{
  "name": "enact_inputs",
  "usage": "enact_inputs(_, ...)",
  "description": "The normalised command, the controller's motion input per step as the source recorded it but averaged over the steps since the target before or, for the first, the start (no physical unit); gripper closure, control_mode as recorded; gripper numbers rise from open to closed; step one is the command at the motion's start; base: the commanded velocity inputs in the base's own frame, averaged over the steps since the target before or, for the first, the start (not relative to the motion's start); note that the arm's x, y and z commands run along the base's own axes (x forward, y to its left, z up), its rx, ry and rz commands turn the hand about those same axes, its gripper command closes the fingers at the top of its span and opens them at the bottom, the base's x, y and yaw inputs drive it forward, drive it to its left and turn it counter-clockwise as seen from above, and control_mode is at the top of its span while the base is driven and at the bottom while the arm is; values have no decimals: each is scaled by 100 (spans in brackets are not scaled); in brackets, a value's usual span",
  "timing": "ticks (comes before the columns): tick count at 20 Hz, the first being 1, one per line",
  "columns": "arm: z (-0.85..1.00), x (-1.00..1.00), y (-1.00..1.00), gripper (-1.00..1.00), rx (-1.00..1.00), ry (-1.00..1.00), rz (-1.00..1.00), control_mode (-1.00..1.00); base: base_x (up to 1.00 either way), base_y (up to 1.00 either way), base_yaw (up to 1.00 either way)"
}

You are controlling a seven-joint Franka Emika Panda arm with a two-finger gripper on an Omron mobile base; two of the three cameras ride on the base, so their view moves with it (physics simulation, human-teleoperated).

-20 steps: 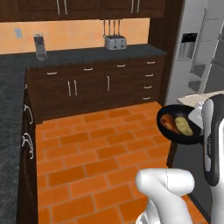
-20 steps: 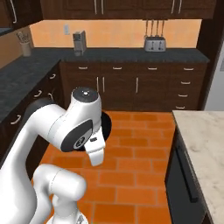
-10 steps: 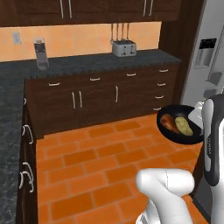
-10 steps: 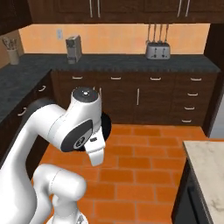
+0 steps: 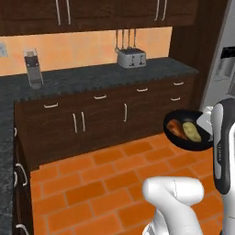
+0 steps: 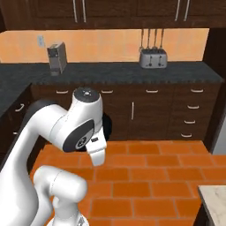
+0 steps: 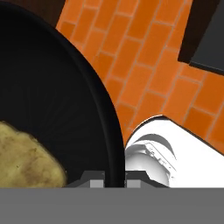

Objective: Pick the chicken drumstick and potato from their plates and place them in the bowl. Then put the bowl in the fridge.

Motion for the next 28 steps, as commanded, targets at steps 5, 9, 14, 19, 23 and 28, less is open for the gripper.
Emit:
enact_inputs(5, 0, 0, 0, 100, 0, 0, 0, 100, 100, 36, -59)
enact_inputs(9, 0, 0, 0, 100, 0, 0, 0, 100, 100, 61, -63)
enact_inputs(14, 0, 0, 0, 100, 0, 0, 0, 100, 99, 72, -66)
enact_inputs(19, 0, 0, 0, 100, 0, 0, 0, 100, 73, 60, -80)
enact_inputs(23, 0, 0, 0, 100, 0, 0, 0, 100, 84, 52, -68)
enact_inputs(28, 0, 0, 0, 100, 0, 0, 0, 100, 100, 33, -34)
